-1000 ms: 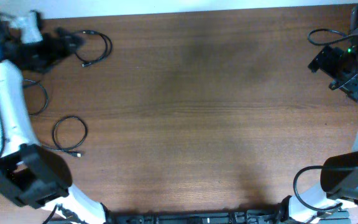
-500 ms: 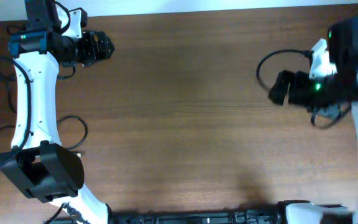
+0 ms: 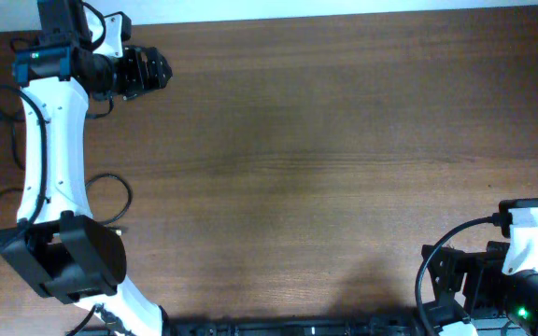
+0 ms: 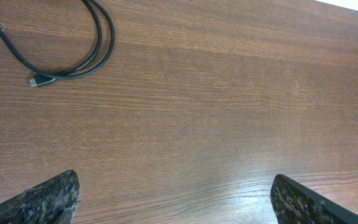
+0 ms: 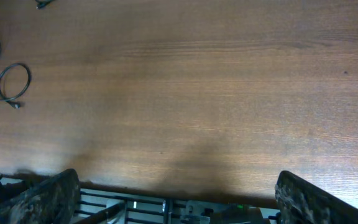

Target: Untangle cables

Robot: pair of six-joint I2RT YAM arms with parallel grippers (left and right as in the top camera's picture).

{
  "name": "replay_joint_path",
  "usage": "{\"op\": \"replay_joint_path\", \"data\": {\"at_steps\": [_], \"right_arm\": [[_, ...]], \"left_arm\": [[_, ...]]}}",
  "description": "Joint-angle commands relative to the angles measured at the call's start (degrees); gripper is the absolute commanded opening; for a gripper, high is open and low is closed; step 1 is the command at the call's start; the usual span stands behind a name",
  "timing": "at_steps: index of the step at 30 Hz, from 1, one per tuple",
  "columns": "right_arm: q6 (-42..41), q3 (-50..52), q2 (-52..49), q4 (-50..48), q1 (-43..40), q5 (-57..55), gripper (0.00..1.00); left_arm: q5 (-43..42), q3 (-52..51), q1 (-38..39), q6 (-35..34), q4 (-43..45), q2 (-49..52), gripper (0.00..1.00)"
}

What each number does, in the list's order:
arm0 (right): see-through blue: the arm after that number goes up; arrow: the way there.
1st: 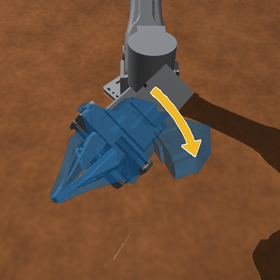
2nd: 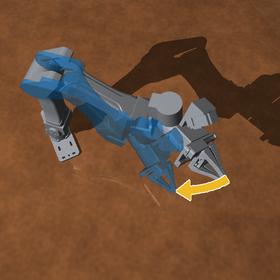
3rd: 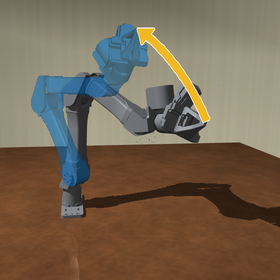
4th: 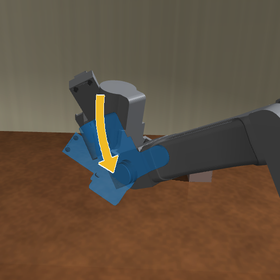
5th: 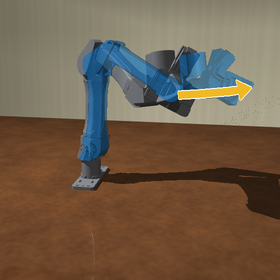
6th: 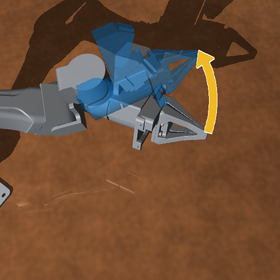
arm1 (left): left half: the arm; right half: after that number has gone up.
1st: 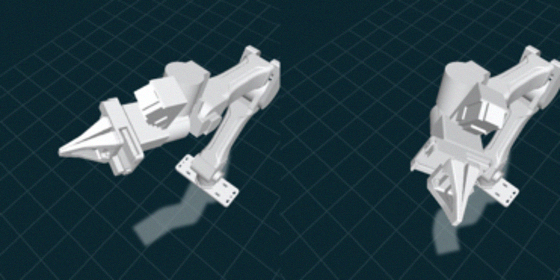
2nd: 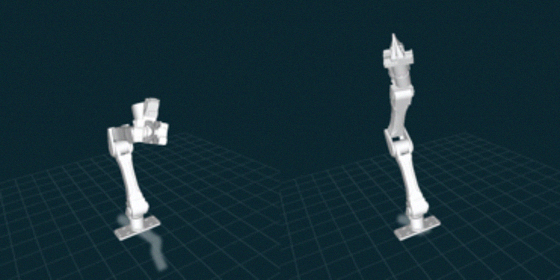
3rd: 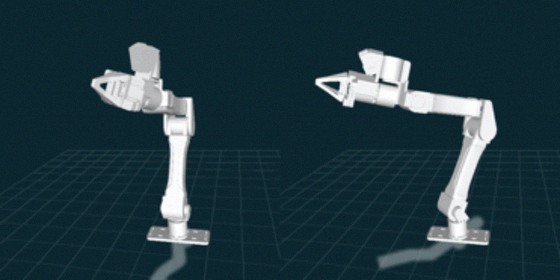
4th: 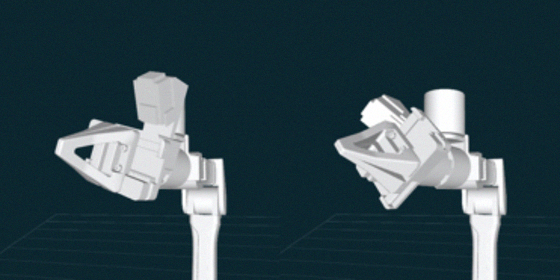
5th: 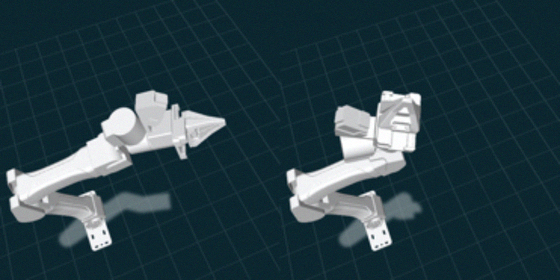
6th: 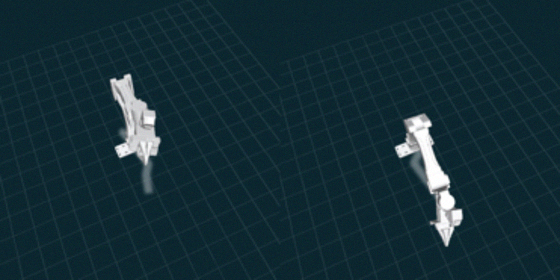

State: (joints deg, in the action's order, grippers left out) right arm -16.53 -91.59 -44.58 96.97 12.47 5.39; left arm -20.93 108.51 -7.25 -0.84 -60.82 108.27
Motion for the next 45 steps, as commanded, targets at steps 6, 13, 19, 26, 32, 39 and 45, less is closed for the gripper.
{"op": "replay_joint_path", "data": {"at_steps": [6, 13, 19, 26, 32, 39, 45], "right_arm": [[-0.2, 1.0, 4.6, -4.1, 0.2, -4.6, 0.98], [11.9, 44.2, 32.9, -45.1, -5.1, -6.4, 0.98], [11.8, 79.6, 44.4, -83.1, -5.1, -4.6, 0.98], [11.8, 85.6, 44.4, -89.2, -12.9, -5.0, 0.98], [11.7, 91.3, 44.4, -92.3, -12.9, -4.6, 0.98], [16.3, 91.3, 44.4, -92.2, -11.8, -5.2, 0.98], [16.3, 91.3, 44.4, -92.3, -11.8, -5.2, 0.99]], "left_arm": [[0.0, 0.4, -0.1, 1.1, 0.0, -0.5, 0.99], [0.0, 0.4, -0.1, 1.1, 0.1, -0.5, 0.99], [0.0, 0.4, -0.1, 1.1, 0.0, -0.5, 0.99], [0.0, 0.4, -0.1, 1.1, 0.1, -0.5, 0.99], [0.0, 0.4, -0.1, 1.1, 0.0, -0.5, 0.99], [0.0, 0.4, 0.0, 1.1, 0.0, -0.5, 0.99], [0.0, 0.4, 0.0, 1.1, 0.1, -0.5, 0.99]]}}
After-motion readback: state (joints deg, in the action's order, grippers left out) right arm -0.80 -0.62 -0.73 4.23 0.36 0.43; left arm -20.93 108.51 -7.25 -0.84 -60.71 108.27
